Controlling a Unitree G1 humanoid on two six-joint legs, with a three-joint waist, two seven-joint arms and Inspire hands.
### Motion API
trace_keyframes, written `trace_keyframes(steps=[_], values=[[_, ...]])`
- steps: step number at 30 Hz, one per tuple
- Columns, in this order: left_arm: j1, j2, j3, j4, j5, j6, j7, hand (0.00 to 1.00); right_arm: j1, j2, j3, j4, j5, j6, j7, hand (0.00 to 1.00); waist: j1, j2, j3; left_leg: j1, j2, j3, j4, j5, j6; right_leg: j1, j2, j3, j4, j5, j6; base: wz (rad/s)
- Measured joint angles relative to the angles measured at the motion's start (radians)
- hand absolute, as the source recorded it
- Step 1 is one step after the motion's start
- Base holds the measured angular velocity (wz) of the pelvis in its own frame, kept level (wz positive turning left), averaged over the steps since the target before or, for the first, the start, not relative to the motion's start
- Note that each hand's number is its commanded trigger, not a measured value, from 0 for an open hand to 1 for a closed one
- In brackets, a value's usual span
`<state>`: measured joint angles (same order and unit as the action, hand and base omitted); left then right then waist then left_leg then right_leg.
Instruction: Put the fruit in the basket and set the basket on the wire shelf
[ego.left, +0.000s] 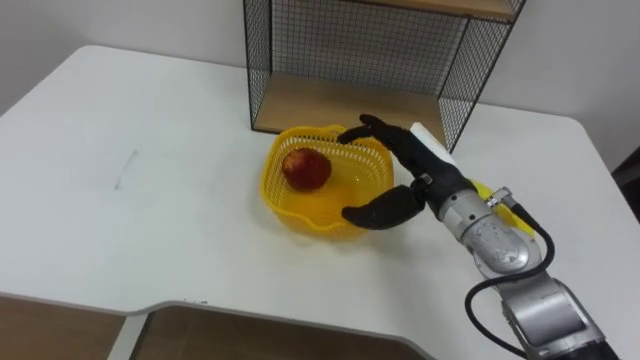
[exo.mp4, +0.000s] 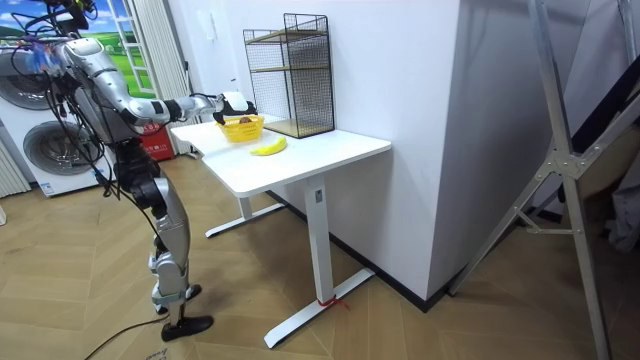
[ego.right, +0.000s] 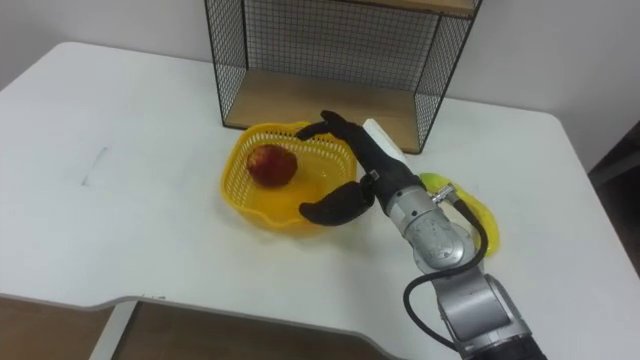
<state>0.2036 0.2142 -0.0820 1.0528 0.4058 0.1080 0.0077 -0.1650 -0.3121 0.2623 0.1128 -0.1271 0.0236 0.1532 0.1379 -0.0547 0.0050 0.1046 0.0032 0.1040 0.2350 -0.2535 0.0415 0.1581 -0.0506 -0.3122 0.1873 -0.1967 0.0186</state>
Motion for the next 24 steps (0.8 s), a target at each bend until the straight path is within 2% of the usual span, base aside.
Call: trace_keyframes(steps=[15, 20, 24], values=[[0.0, 0.0, 0.001, -0.006, 0.001, -0.001, 0.001, 0.0, 0.0, 0.0, -0.007, 0.0, 0.014, -0.001, -0.005, 0.0, -0.004, 0.001, 0.0009, -0.006, 0.0, -0.003, 0.0, 0.0, 0.0, -0.004, 0.0, -0.002, -0.001, 0.0, 0.0, 0.0], [0.001, -0.003, 0.001, -0.015, 0.003, -0.009, 0.001, 0.0, 0.0, 0.0, -0.051, 0.0, 0.189, -0.009, -0.067, 0.0, -0.015, -0.001, -0.0007, -0.005, -0.001, -0.003, 0.001, 0.0, 0.0, 0.0, -0.001, -0.012, -0.001, 0.0, 0.0, 0.03], [0.007, -0.006, 0.01, -0.02, 0.025, -0.008, 0.001, 0.0, 0.0, 0.001, -0.107, -0.012, 0.233, -0.01, -0.096, 0.0, -0.03, -0.002, -0.0009, -0.006, -0.001, -0.008, 0.001, 0.0, 0.0, -0.001, -0.002, -0.014, -0.001, 0.0, 0.0, 0.0]])
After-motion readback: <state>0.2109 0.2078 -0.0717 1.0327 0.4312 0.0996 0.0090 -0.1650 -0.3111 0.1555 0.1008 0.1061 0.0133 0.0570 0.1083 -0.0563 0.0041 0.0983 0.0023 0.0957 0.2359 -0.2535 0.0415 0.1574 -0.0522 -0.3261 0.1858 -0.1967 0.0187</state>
